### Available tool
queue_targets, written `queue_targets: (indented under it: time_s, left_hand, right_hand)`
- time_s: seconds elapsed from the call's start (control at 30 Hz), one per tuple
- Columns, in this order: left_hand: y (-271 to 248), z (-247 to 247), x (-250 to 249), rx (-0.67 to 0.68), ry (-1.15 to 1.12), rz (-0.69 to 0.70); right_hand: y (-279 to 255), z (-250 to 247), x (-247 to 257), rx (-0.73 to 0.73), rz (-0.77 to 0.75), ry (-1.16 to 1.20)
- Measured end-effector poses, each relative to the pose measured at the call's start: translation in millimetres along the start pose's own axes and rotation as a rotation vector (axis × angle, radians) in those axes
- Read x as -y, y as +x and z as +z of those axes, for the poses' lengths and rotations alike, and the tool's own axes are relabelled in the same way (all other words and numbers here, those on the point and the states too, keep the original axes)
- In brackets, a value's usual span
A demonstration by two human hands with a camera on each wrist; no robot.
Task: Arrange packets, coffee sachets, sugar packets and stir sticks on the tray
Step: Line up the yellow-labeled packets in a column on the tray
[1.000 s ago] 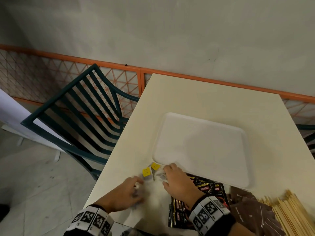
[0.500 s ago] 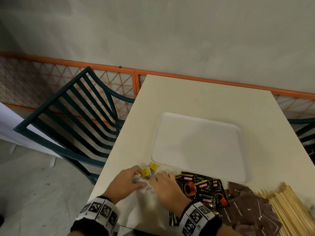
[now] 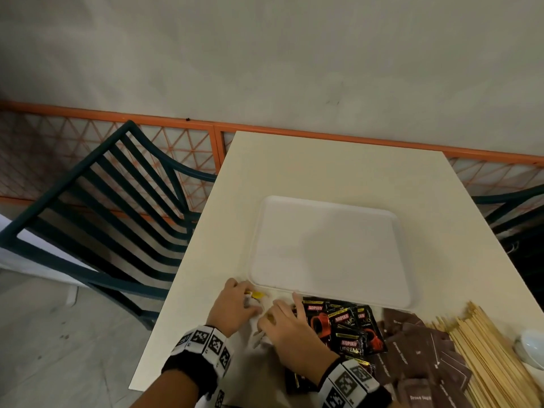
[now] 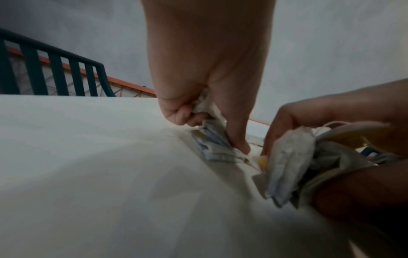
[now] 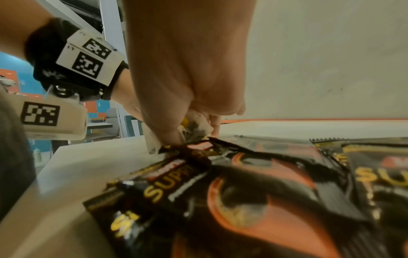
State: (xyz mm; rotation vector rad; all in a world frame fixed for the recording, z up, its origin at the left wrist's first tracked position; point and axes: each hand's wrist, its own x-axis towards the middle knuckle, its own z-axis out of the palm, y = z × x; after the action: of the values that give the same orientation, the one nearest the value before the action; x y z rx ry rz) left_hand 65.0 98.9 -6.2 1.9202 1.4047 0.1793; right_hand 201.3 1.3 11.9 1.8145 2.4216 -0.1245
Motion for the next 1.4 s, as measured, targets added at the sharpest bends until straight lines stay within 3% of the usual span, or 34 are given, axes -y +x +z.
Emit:
queue_targets:
  time_s: [0.2,0.3,0.43,0.53,0.63,0.77,0.93,1.1,1.27,1.4]
  left_hand:
    - [-5.5,-4.3,7.5,0.031,0.025,0.026]
    - [-14.7,-11.1,11.3,0.044,-0.178,-0.042]
    - [-20.6,-22.3,16.2,-0.009,-0.430,-0.109]
    - [-19.8,-32.2,8.6,-0.010,-0.643,-0.115]
    - [-21.2,-39.3,-7.7,0.006,-0.779,-0.118]
    - [-26.4,-43.7,-31.0,0.145,-1.014,-0.149]
    - [-31.9,-44.6,-44.2,0.342,-1.243,-0.207]
    - [-37.4,-35.5,-58.1,0.427,-1.316,-0.207]
    - [-36.0,-21.4,-75.1,0.456,-1.409,-0.215]
    - [-27.6,-12.9,-89.8,0.401,-1.454,-0.246]
  right_hand:
    - [0.8,0.2,-0.8,-0.074,-0.061,0.080]
    - [6.2,-8.0,0.2,-0.131,-0.057,0.239]
    - [14.6,-30.3,-10.8,-0.084,0.051,0.728]
    - [20.8,-42.8,-17.8,-0.189,0.214,1.070]
    - [24.6,-56.4,-17.4,-0.185,0.258,1.384]
    - [29.0,-59.0,-3.8,-0.190,0.207,1.385]
    - [26.2,-42.1,7.4,-0.256,0.270,1.025]
    - [17.5,-42.5,5.1,-0.277,0.237,0.873]
    - [1.3,-47.5,-17.7,-0.201,0.196,1.207]
    - [-15.8,-51.2,-50.7,-0.246,0.204,1.365]
